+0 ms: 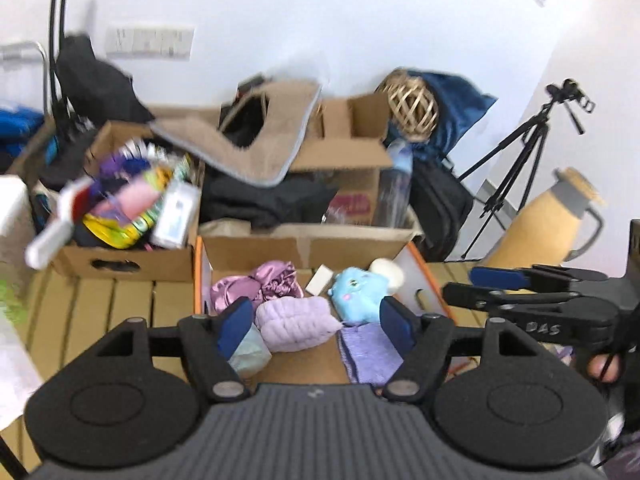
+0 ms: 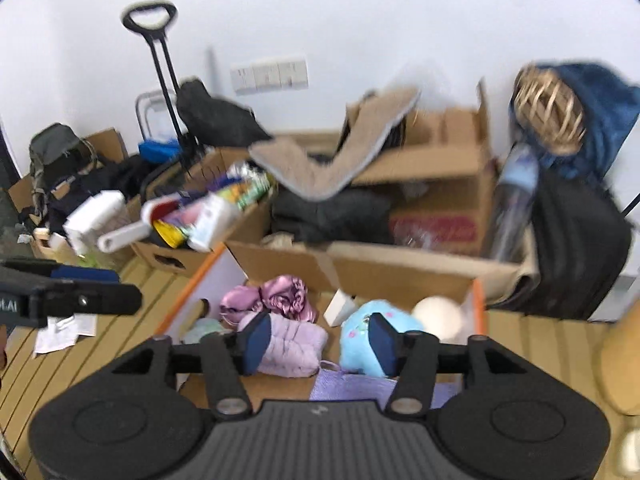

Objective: Organize soft objects

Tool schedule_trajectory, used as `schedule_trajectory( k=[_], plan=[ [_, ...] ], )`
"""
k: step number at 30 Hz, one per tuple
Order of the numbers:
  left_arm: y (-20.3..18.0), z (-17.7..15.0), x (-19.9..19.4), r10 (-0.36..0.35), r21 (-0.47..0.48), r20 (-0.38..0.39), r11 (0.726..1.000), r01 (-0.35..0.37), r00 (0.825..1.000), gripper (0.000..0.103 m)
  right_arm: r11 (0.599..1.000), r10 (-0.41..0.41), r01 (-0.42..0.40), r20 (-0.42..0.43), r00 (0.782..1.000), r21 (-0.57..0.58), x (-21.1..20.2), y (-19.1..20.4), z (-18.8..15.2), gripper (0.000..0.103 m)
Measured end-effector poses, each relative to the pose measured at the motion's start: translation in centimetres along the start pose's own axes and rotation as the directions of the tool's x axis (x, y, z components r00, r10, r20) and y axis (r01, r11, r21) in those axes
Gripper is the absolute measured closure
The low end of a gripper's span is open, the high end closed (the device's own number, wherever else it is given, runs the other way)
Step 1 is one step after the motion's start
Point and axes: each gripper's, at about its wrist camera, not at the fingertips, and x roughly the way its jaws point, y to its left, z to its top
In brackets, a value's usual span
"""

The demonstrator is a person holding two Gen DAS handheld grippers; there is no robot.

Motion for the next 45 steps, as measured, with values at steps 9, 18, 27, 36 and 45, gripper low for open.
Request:
schedule_trajectory(
  k=[9,18,27,36,45],
  plan=[
    [-4.5,-10.0,-12.1,0.033,0.117,0.226,0.991,-0.061,0.974,0.019,0.999,-0.007,0.011,0.125,0.992,-0.033,-13.4,1.1,-5.8,0.042],
    [-7.2,-24.8,-21.1,0.073,0.133,0.411,0.981,-0.139,0.909,0.005,0.992,0.01,0.021,0.247,0.969,-0.123,-23.3,6.0,-19.0,0.027],
    [-9.0,-37.4,-26.2,0.128,0.096,0.551,0.972,-0.215,0.825,0.0,0.998,0.012,0.013,0.403,0.915,-0.06,-30.1,10.3,-33.6,0.014],
    [-8.5,-38.0,-23.9,0.165,0.093,0.494,0.966,-0.241,0.854,0.0,1.0,-0.007,0.012,0.36,0.933,-0.011,-27.9,11.0,-38.6,0.014],
    [-6.9,-36.2,-16.1,0.166,0.087,0.346,0.974,-0.208,0.924,0.0,0.997,-0.024,0.002,0.281,0.959,0.077,-21.8,8.7,-38.1,0.015]
  ],
)
